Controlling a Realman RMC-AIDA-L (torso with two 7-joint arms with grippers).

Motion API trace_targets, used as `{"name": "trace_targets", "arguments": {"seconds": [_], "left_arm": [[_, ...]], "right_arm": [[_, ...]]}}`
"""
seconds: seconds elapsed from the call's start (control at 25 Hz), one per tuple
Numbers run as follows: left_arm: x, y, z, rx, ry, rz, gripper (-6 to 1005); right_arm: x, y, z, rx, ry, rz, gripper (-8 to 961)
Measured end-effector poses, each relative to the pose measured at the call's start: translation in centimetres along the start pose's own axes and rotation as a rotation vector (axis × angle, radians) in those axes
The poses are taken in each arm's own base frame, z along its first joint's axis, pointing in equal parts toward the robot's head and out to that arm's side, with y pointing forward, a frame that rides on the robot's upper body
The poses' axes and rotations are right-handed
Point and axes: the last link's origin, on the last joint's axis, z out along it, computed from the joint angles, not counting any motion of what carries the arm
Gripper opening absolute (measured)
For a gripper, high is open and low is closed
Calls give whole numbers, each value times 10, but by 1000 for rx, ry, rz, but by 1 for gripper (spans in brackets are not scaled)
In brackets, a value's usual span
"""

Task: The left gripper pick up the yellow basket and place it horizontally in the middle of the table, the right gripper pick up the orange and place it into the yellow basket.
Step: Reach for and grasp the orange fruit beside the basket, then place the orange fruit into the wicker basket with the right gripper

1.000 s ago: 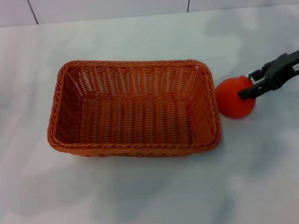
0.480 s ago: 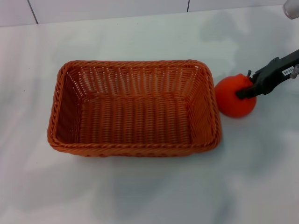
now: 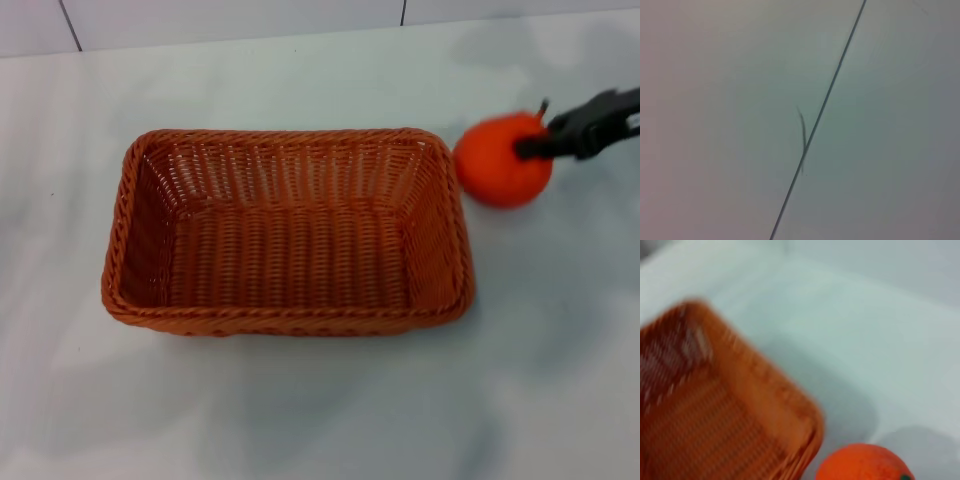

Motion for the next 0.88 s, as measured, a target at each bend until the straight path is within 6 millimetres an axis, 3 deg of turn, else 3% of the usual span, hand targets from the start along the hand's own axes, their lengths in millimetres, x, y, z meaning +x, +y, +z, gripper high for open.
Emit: {"name": "trace_targets", "arguments": {"seconds": [0.24, 0.36, 0.6, 0.8, 0.88], "left_arm": [[-1, -1, -5, 13, 0, -4, 610], [-2, -1, -6, 18, 0, -7, 610], [-4, 0, -6, 18, 2, -17, 610], [-4, 1, -6, 17, 2, -19, 609], [-4, 1, -7, 20, 3, -20, 609]], "right_arm": [[7, 15, -39, -18, 416, 91, 216], [20, 1, -37, 68, 655, 90, 200], [54, -56, 18, 309, 837, 32, 159], [75, -110, 71, 501, 711, -88, 124], [76, -121, 84, 529, 643, -117, 111]]}}
